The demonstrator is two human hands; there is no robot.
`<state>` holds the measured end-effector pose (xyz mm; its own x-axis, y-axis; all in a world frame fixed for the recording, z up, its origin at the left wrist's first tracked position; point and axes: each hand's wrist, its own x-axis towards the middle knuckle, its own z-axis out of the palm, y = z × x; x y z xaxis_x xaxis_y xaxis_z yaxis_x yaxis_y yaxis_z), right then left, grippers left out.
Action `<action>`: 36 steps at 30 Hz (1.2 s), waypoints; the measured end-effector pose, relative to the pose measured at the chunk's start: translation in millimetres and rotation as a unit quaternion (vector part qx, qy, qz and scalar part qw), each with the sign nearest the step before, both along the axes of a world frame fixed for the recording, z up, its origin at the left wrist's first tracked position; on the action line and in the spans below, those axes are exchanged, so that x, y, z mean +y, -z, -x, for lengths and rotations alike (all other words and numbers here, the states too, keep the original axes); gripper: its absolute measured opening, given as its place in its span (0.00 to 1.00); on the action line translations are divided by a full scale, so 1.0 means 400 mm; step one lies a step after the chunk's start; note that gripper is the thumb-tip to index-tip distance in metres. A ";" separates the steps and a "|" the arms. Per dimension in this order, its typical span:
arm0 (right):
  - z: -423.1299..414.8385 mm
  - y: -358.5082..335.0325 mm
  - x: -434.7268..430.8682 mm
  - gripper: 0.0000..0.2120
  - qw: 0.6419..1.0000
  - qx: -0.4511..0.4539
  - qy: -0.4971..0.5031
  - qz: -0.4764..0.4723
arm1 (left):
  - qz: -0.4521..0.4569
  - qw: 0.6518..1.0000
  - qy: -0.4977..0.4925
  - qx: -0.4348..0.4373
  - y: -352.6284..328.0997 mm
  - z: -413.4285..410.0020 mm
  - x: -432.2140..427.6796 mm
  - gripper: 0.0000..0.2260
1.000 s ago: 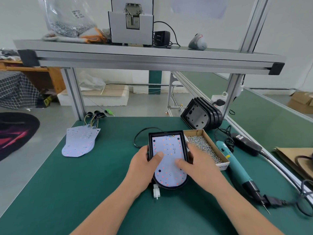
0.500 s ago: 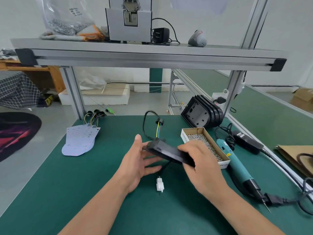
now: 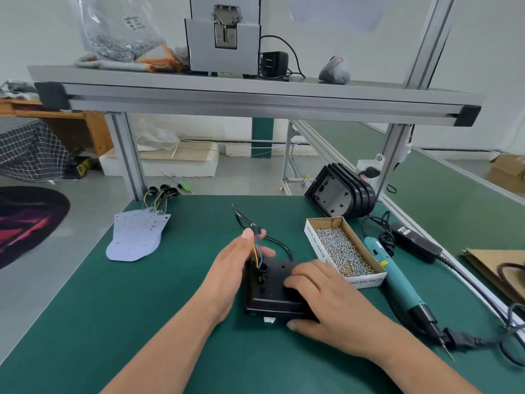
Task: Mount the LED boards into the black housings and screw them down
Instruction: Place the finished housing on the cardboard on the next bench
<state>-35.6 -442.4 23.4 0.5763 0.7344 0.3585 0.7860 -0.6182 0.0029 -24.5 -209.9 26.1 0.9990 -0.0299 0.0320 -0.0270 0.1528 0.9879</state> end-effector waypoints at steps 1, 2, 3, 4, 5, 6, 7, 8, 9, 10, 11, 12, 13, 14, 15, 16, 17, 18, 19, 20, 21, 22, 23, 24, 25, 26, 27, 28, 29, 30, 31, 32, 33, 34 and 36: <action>0.003 -0.002 -0.005 0.29 1.000 0.019 0.003 0.004 | 0.001 1.000 -0.005 -0.016 0.001 0.002 -0.004 0.25; 0.006 -0.003 -0.010 0.30 0.999 0.034 0.003 0.010 | 0.003 1.000 -0.009 -0.028 0.001 0.005 -0.007 0.24; 0.007 -0.005 -0.013 0.30 0.999 0.050 0.004 0.012 | 0.003 0.999 -0.013 -0.037 0.000 0.009 -0.009 0.23; 0.005 -0.007 -0.013 0.31 0.997 0.071 0.007 0.006 | 0.001 0.999 -0.015 -0.043 -0.001 0.012 -0.010 0.20; 0.001 -0.013 -0.010 0.31 0.995 0.098 0.017 -0.013 | -0.003 0.999 -0.018 -0.047 -0.003 0.014 -0.010 0.18; -0.005 -0.021 0.000 0.31 0.990 0.129 0.030 -0.050 | -0.009 0.998 -0.022 -0.051 -0.007 0.014 -0.009 0.15; -0.013 -0.032 0.016 0.29 0.980 0.160 0.046 -0.108 | -0.016 0.998 -0.026 -0.053 -0.009 0.013 -0.008 0.13; -0.022 -0.042 0.034 0.26 0.965 0.183 0.063 -0.176 | -0.022 0.998 -0.026 -0.055 -0.011 0.013 -0.009 0.11; -0.033 -0.053 0.055 0.23 0.948 0.193 0.080 -0.239 | -0.028 0.997 -0.026 -0.061 -0.012 0.014 -0.011 0.11; -0.045 -0.064 0.078 0.22 0.932 0.200 0.090 -0.288 | -0.032 0.997 -0.025 -0.070 -0.013 0.015 -0.012 0.12; -0.057 -0.074 0.100 0.21 0.916 0.212 0.091 -0.327 | -0.037 0.996 -0.024 -0.080 -0.014 0.018 -0.014 0.12; -0.067 -0.083 0.121 0.20 0.899 0.233 0.085 -0.360 | -0.047 0.994 -0.021 -0.093 -0.017 0.022 -0.017 0.12; -0.075 -0.090 0.138 0.20 0.878 0.261 0.077 -0.394 | -0.063 0.992 -0.018 -0.106 -0.019 0.027 -0.022 0.12; -0.080 -0.094 0.153 0.20 0.855 0.291 0.068 -0.425 | -0.078 0.990 -0.014 -0.115 -0.019 0.031 -0.027 0.12; -0.082 -0.096 0.166 0.19 0.832 0.321 0.058 -0.449 | -0.093 0.989 -0.006 -0.115 -0.017 0.034 -0.032 0.11; -0.083 -0.093 0.176 0.17 0.818 0.341 0.047 -0.461 | -0.105 0.988 0.004 -0.112 -0.012 0.037 -0.039 0.10; -0.084 -0.087 0.184 0.14 0.815 0.346 0.038 -0.462 | -0.117 0.987 0.013 -0.107 -0.004 0.038 -0.047 0.10; -0.084 -0.079 0.189 0.12 0.821 0.338 0.035 -0.458 | -0.126 0.986 0.018 -0.103 0.002 0.040 -0.053 0.11; -0.084 -0.071 0.191 0.10 0.824 0.330 0.029 -0.459 | -0.134 0.986 0.021 -0.100 0.005 0.040 -0.059 0.12; -0.085 -0.066 0.189 0.09 0.819 0.330 0.022 -0.470 | -0.136 0.986 0.023 -0.098 0.006 0.039 -0.062 0.12; -0.085 -0.065 0.187 0.08 0.803 0.338 0.016 -0.491 | -0.133 0.986 0.024 -0.096 0.006 0.039 -0.061 0.13; -0.084 -0.066 0.185 0.07 0.785 0.350 0.017 -0.510 | -0.125 0.987 0.025 -0.093 0.004 0.037 -0.060 0.13; -0.084 -0.070 0.183 0.06 0.770 0.363 0.023 -0.524 | -0.119 0.989 0.026 -0.088 0.003 0.035 -0.057 0.13; -0.083 -0.074 0.183 0.06 0.758 0.375 0.034 -0.532 | -0.117 0.989 0.028 -0.084 0.003 0.033 -0.054 0.12; -0.084 -0.078 0.184 0.06 0.753 0.381 0.041 -0.535 | -0.119 0.989 0.028 -0.082 0.005 0.030 -0.050 0.11; -0.087 -0.079 0.183 0.05 0.752 0.376 0.044 -0.540 | -0.121 0.989 0.025 -0.081 0.007 0.028 -0.047 0.10; -0.091 -0.079 0.183 0.05 0.754 0.363 0.041 -0.546 | -0.124 0.989 0.019 -0.083 0.008 0.027 -0.045 0.09; -0.095 -0.081 0.182 0.05 0.754 0.351 0.036 -0.554 | -0.126 0.988 0.012 -0.086 0.007 0.026 -0.042 0.09; -0.098 -0.082 0.182 0.05 0.754 0.341 0.035 -0.561 | -0.130 0.987 0.006 -0.090 0.006 0.025 -0.038 0.09; -0.100 -0.082 0.183 0.05 0.753 0.334 0.035 -0.565 | -0.133 0.987 0.001 -0.091 0.006 0.023 -0.034 0.10; -0.102 -0.081 0.186 0.05 0.754 0.328 0.037 -0.569 | -0.136 0.986 -0.003 -0.093 0.005 0.022 -0.029 0.10; -0.102 -0.079 0.189 0.06 0.753 0.321 0.042 -0.573 | -0.138 0.986 -0.003 -0.097 0.005 0.020 -0.024 0.11; -0.103 -0.077 0.194 0.07 0.752 0.316 0.050 -0.577 | -0.140 0.985 -0.001 -0.101 0.007 0.016 -0.019 0.11; -0.103 -0.076 0.198 0.09 0.746 0.316 0.060 -0.583 | -0.144 0.985 0.002 -0.100 0.009 0.013 -0.015 0.11; -0.102 -0.074 0.208 0.10 0.725 0.328 0.077 -0.601 | -0.152 0.984 0.008 -0.090 0.014 0.006 -0.006 0.10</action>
